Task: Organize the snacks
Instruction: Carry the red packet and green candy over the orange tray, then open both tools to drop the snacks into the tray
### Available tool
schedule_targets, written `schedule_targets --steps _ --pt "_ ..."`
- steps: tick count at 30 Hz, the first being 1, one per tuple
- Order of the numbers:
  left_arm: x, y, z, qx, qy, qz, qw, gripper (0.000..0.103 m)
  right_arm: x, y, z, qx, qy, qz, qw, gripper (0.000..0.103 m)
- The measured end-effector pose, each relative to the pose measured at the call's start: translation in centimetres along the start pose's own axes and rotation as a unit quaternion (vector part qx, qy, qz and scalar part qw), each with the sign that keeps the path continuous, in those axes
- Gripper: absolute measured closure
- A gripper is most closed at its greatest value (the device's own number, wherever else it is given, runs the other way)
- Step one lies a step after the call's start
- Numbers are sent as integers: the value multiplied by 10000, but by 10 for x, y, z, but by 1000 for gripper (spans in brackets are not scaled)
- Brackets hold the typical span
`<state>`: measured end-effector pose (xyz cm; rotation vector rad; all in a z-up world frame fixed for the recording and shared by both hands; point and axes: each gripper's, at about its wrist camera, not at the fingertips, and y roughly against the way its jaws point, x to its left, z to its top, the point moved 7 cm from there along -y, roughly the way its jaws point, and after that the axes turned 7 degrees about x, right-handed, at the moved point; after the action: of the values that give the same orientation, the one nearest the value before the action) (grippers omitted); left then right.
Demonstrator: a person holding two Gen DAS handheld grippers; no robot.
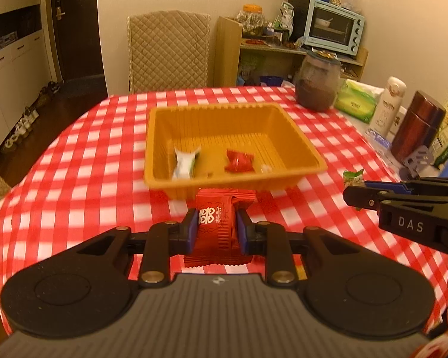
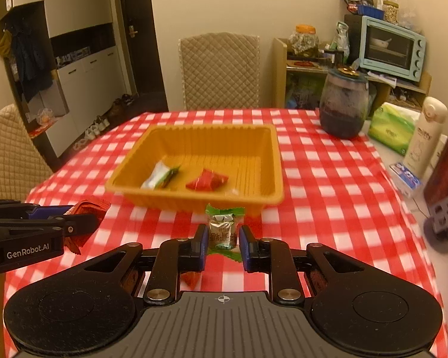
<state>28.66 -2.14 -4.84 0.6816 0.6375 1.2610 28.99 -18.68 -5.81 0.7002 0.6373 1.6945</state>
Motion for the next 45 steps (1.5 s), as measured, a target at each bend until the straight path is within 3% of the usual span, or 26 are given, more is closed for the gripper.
schedule_targets --steps 12,21,31,32,33,34,45 --pt "9 -51 63 -25 -17 -100 9999 79 -12 -53 64 -14 -109 135 9998 80" --pt "12 -90 91 38 -23 -89 10000 79 -22 -90 90 63 -196 187 9996 80" --pt "14 -124 99 161 -8 -214 9996 78 -32 -114 92 196 -276 161 9993 80" --pt "13 -126 99 193 -18 -203 9996 75 -33 -115 91 209 -280 158 9993 80" --pt "13 -127 98 207 -28 -155 9997 65 -33 -116 90 221 -285 160 9992 80" --pt "14 -126 98 181 -37 -125 9998 60 -34 -116 89 228 -294 165 9992 80" --pt "40 -104 78 65 79 76 9999 58 -37 -115 91 212 -414 213 9987 80"
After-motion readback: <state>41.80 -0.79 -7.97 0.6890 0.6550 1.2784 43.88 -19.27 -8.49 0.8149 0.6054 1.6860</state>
